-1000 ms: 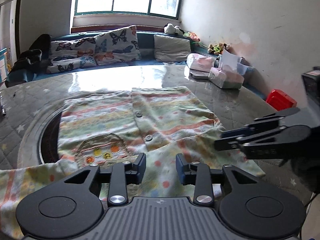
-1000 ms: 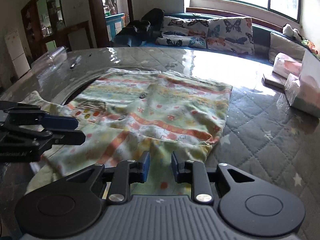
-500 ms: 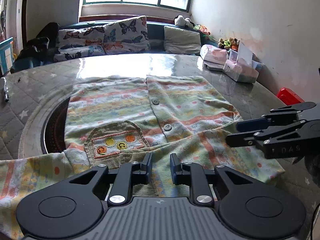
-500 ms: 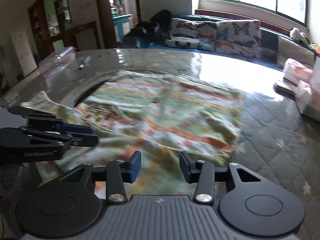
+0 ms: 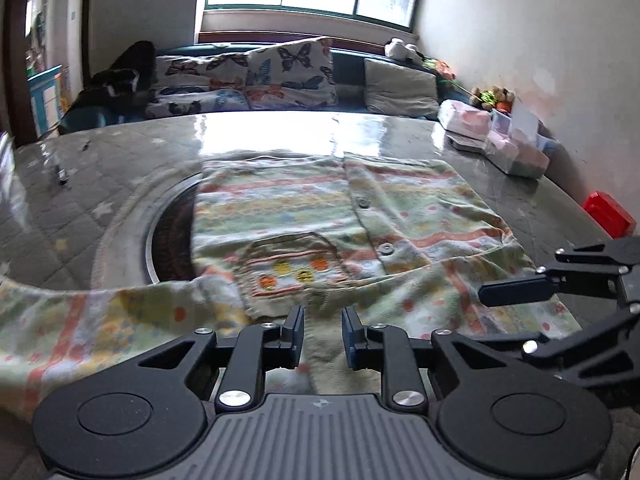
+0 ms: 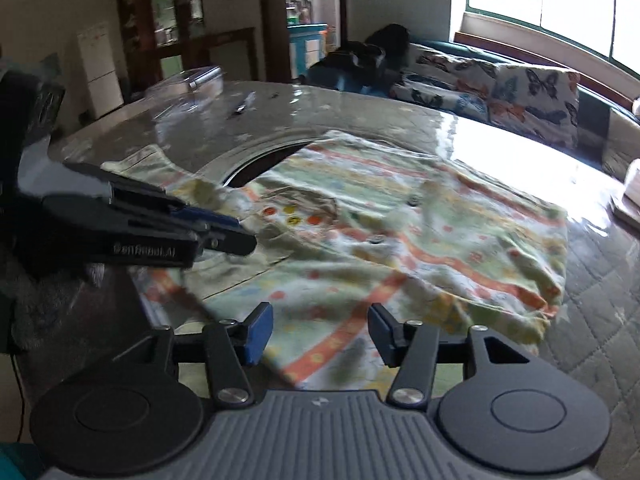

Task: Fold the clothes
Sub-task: 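Move the left tool to the opposite sleeve and close on its corduroy cuff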

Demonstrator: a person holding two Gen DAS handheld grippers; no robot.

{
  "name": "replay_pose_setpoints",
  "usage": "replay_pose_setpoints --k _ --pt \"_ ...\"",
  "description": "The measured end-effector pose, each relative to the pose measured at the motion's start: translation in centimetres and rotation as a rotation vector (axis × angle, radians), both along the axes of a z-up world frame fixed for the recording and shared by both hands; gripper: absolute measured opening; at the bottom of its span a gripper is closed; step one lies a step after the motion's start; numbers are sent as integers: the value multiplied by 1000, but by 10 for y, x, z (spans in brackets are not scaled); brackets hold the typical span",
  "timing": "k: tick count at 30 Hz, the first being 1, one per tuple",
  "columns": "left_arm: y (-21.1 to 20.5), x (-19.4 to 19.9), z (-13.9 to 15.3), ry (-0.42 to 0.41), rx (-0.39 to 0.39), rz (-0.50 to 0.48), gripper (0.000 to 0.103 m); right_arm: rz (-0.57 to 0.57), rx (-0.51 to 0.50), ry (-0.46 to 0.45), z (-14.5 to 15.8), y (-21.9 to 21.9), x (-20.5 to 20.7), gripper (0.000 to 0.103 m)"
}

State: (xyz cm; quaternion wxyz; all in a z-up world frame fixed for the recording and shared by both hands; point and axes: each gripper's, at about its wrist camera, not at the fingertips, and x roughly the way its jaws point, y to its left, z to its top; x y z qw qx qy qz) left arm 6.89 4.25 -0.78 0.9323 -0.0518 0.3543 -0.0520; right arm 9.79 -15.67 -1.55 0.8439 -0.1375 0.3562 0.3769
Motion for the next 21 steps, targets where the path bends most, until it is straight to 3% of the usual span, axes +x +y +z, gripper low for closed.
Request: replay_pose_setpoints --k 8,21 --pt "43 -33 9 -33 14 173 40 18 -11 -13 -4 9 -7 57" --pt "161 -61 9 -46 56 673 48 -38 27 -7 1 -5 -2 59"
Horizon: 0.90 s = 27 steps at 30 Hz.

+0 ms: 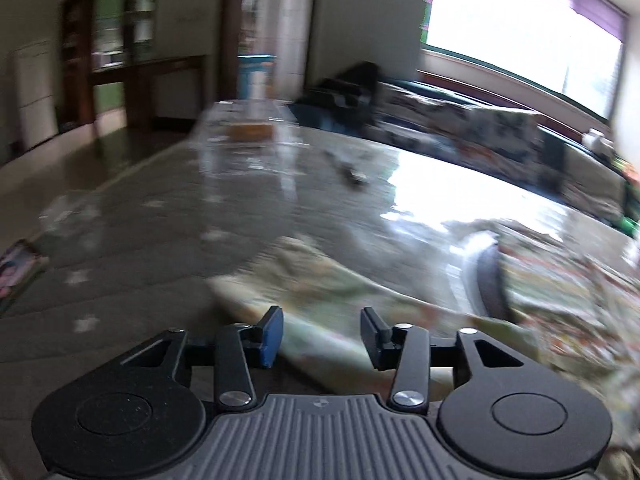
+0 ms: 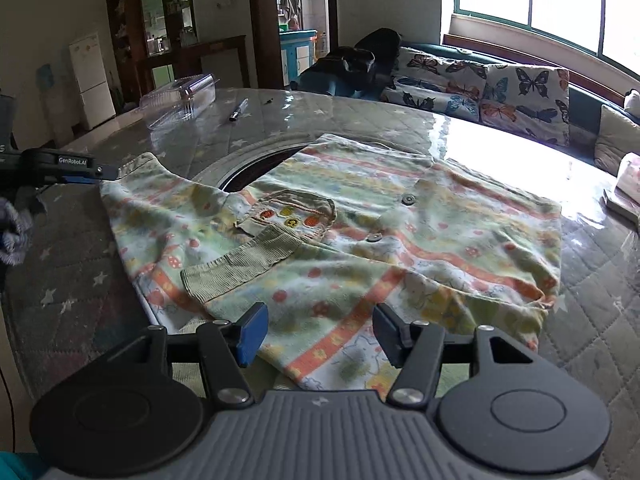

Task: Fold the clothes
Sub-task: 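Move the left tool to the opposite sleeve and close on its corduroy cuff, then lift the sleeve with the left tool, fold it over the shirt, release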

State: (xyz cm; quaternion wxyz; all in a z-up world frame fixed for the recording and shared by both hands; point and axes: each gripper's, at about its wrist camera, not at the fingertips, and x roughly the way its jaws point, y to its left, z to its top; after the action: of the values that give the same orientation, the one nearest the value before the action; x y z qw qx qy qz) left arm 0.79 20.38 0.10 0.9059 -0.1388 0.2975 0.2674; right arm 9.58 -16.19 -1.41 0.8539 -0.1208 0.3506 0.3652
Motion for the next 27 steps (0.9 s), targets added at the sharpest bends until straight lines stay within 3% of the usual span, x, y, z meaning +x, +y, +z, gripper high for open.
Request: replay_pose_setpoints --k 7,15,18,19,22,27 --pt "35 4 -10 25 -43 135 49 -19 14 -6 3 -1 1 59" --pt "41 9 -16 33 -51 149 46 -34 16 8 -1 -2 4 59" --pt "40 10 -16 31 -41 149 35 -46 23 11 -2 -3 4 59" --pt "40 10 -16 27 -43 147 27 -48 27 12 -2 -4 4 59" --pt "41 8 -13 1 -86 137 11 -55 37 15 -2 -6 3 59" --pt "29 4 3 -61 -125 82 9 -70 50 12 -2 -10 2 59"
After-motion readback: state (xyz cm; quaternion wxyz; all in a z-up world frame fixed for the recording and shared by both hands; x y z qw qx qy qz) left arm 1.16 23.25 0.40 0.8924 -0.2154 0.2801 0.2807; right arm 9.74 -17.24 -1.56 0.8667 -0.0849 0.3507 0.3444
